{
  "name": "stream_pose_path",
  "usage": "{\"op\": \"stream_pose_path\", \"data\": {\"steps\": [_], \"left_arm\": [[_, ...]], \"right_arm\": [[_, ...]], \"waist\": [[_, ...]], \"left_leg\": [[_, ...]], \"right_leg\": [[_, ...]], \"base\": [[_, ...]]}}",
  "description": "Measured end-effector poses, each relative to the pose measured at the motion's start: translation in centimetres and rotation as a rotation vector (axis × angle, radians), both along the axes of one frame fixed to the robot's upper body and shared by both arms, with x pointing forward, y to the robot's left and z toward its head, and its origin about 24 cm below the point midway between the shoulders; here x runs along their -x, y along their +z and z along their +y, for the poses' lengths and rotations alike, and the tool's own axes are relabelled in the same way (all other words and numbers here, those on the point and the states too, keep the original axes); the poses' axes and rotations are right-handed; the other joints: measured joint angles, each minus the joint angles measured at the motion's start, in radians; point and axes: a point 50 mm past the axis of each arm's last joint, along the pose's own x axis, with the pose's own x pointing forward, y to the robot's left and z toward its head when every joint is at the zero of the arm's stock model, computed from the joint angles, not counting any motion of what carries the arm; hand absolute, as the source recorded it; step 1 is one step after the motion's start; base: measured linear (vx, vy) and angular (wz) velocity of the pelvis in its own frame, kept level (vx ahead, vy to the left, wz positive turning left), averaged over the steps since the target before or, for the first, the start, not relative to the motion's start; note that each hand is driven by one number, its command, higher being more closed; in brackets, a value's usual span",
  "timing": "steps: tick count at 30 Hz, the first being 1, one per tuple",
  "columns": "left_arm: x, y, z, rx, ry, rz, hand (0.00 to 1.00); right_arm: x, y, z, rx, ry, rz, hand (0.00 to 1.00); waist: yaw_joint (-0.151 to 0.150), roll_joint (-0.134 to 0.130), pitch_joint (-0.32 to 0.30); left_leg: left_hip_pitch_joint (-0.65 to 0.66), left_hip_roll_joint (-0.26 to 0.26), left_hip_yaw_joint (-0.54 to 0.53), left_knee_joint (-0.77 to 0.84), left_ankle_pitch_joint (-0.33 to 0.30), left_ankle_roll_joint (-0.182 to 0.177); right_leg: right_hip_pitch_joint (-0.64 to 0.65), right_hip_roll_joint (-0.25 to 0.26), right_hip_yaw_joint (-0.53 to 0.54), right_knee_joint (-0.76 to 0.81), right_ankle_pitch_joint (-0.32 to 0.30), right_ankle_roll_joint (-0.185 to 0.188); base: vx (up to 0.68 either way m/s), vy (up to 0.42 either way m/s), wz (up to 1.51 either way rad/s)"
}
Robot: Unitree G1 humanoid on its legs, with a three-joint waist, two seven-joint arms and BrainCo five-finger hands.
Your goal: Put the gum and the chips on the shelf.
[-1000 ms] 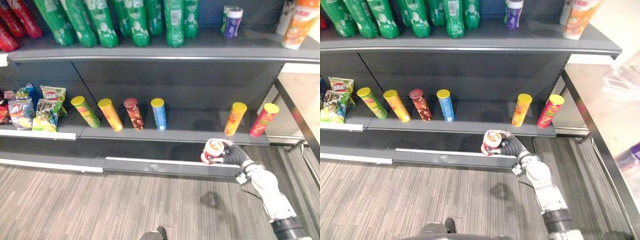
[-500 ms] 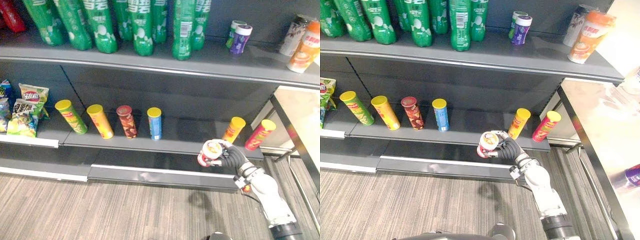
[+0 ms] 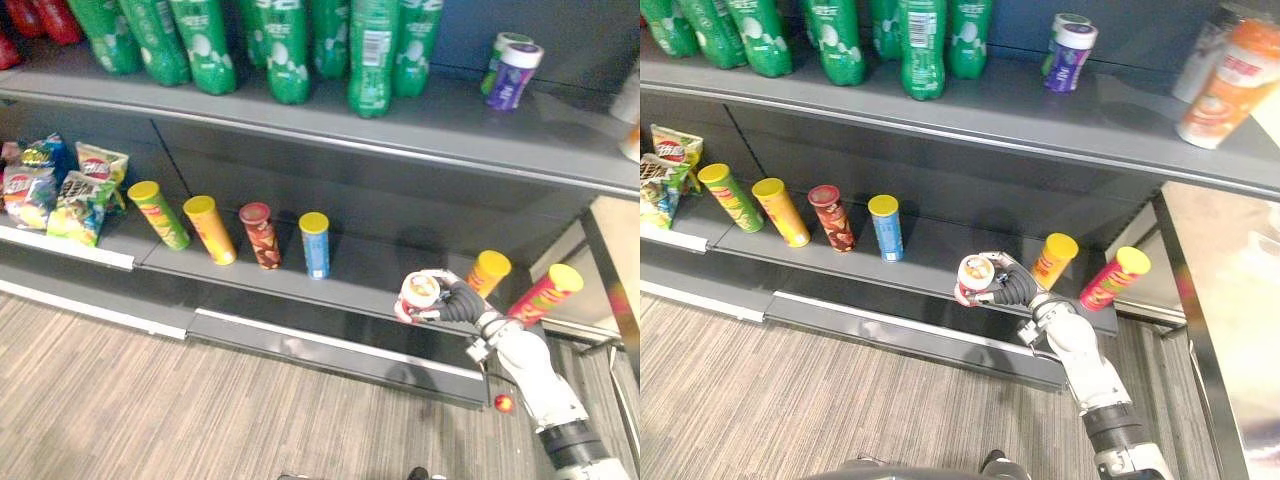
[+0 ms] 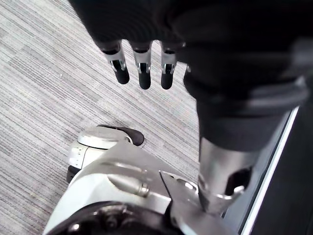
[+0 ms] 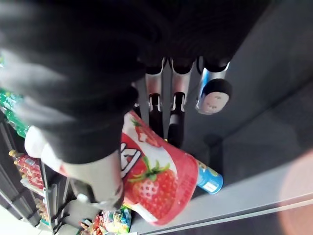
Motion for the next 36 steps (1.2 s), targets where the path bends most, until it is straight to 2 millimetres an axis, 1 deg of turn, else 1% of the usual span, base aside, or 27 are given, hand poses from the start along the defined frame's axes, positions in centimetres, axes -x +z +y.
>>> {"op": "stream_pose_path", "data": {"steps": [2, 4, 6, 7, 9, 11, 12, 13, 15, 18, 20, 24, 28, 32, 36], "left_arm": [[-0.1, 0.1, 0.1, -0.006, -0.003, -0.012, 0.0], [-0.3, 0.2, 0.1, -0.008, -0.009, -0.027, 0.0], [-0.2, 0.2, 0.1, -0.002, -0.015, -0.031, 0.0], [-0.1, 0.2, 0.1, 0.005, -0.017, -0.029, 0.0], [0.1, 0.2, 0.1, 0.005, -0.016, -0.026, 0.0], [0.4, 0.2, 0.2, 0.006, -0.015, -0.02, 0.0], [0.4, 0.2, 0.2, 0.006, -0.014, -0.019, 0.0], [0.6, 0.2, 0.3, 0.002, -0.013, -0.013, 0.0], [0.9, 0.2, 0.5, -0.001, -0.01, -0.003, 0.0], [1.0, 0.2, 0.6, -0.004, -0.003, -0.001, 0.0], [1.0, 0.2, 0.6, -0.005, -0.003, -0.001, 0.0], [1.4, 0.1, 0.6, -0.004, 0.001, 0.012, 0.0], [1.4, 0.1, 0.6, -0.009, 0.003, 0.005, 0.0], [1.3, 0.1, 0.8, -0.015, 0.001, 0.006, 0.0], [1.3, 0.2, 1.2, -0.024, -0.011, 0.008, 0.0]], "right_arm": [[-0.1, 0.2, -0.2, -0.012, -0.036, -0.024, 1.0], [-0.2, 0.4, -0.5, -0.017, -0.071, -0.044, 1.0], [-0.3, 1.0, -1.0, -0.001, -0.096, -0.075, 1.0], [-0.3, 1.7, -1.1, 0.006, -0.101, -0.104, 1.0], [-0.3, 2.7, -1.1, 0.001, -0.099, -0.147, 1.0], [0.1, 4.8, -0.6, 0.002, -0.06, -0.232, 1.0], [0.1, 5.1, -0.6, 0.002, -0.053, -0.242, 1.0], [0.4, 6.0, -0.4, 0.0, -0.019, -0.269, 1.0], [0.8, 7.0, -0.1, 0.008, 0.034, -0.29, 1.0], [1.4, 8.3, 0.4, 0.002, 0.115, -0.318, 1.0], [1.7, 8.8, 0.5, 0.009, 0.158, -0.322, 1.0], [2.1, 9.2, 0.8, 0.0, 0.215, -0.306, 1.0], [2.4, 10.0, 1.1, -0.057, 0.264, -0.294, 1.0], [1.8, 10.8, 1.4, -0.051, 0.269, -0.299, 1.0], [1.4, 11.8, 1.6, -0.055, 0.262, -0.328, 1.0]], "waist": [[-0.004, -0.002, 0.0], [-0.006, -0.003, 0.0], [-0.005, -0.004, 0.0], [-0.007, -0.004, 0.0], [-0.014, -0.006, 0.001], [-0.028, -0.008, 0.001], [-0.03, -0.007, 0.001], [-0.038, -0.012, 0.003], [-0.034, -0.018, 0.002], [-0.04, -0.025, -0.002], [-0.04, -0.025, -0.003], [-0.05, -0.025, -0.003], [-0.052, -0.035, -0.01], [-0.053, -0.046, -0.018], [-0.052, -0.047, -0.019]], "left_leg": [[-0.01, -0.021, 0.003, -0.02, 0.035, 0.006], [-0.01, -0.028, 0.005, -0.045, 0.068, 0.009], [-0.008, -0.028, 0.012, -0.069, 0.089, 0.009], [-0.005, -0.026, 0.016, -0.081, 0.094, 0.011], [-0.002, -0.025, 0.027, -0.083, 0.094, 0.011], [-0.007, -0.025, 0.043, -0.085, 0.085, 0.013], [-0.007, -0.023, 0.045, -0.088, 0.08, 0.017], [-0.004, -0.021, 0.058, -0.09, 0.068, 0.018], [0.004, -0.021, 0.067, -0.09, 0.063, 0.02], [0.002, -0.019, 0.077, -0.09, 0.063, 0.02], [0.001, -0.017, 0.088, -0.09, 0.063, 0.02], [0.004, -0.016, 0.089, -0.09, 0.07, 0.019], [0.004, -0.016, 0.092, -0.09, 0.072, 0.018], [0.003, -0.018, 0.091, -0.09, 0.072, 0.018], [0.003, -0.018, 0.089, -0.09, 0.072, 0.018]], "right_leg": [[0.026, -0.012, -0.039, -0.035, 0.014, 0.003], [0.038, -0.018, -0.061, -0.036, 0.014, 0.003], [0.041, -0.015, -0.068, -0.035, 0.014, 0.003], [0.04, -0.012, -0.069, -0.035, 0.014, 0.003], [0.039, -0.012, -0.064, -0.029, 0.014, 0.002], [0.035, -0.011, -0.05, -0.026, 0.013, 0.002], [0.035, -0.01, -0.05, -0.026, 0.013, 0.002], [0.032, -0.007, -0.04, -0.026, 0.011, 0.001], [0.031, -0.007, -0.023, -0.024, 0.007, 0.005], [0.011, -0.006, -0.003, -0.008, 0.003, 0.0], [-0.001, -0.006, 0.01, 0.001, 0.003, 0.0], [-0.003, -0.004, 0.015, 0.006, 0.008, -0.006], [-0.006, -0.003, 0.021, 0.007, 0.008, -0.006], [-0.005, -0.003, 0.029, 0.007, 0.008, -0.006], [-0.002, -0.003, 0.028, 0.006, 0.008, -0.006]], "base": [[0.01, 0.024, 0.48], [0.0, 0.006, 0.47], [-0.03, -0.004, 0.29], [-0.05, -0.007, 0.07], [-0.06, 0.003, -0.02], [-0.13, 0.015, -0.05], [-0.16, 0.018, -0.05], [-0.13, 0.016, -0.1], [-0.09, 0.012, -0.16], [-0.05, 0.005, -0.14], [-0.01, -0.002, -0.16], [0.03, 0.002, -0.04], [0.05, 0.01, -0.02], [0.04, 0.011, 0.02], [0.0, 0.0, 0.0]]}}
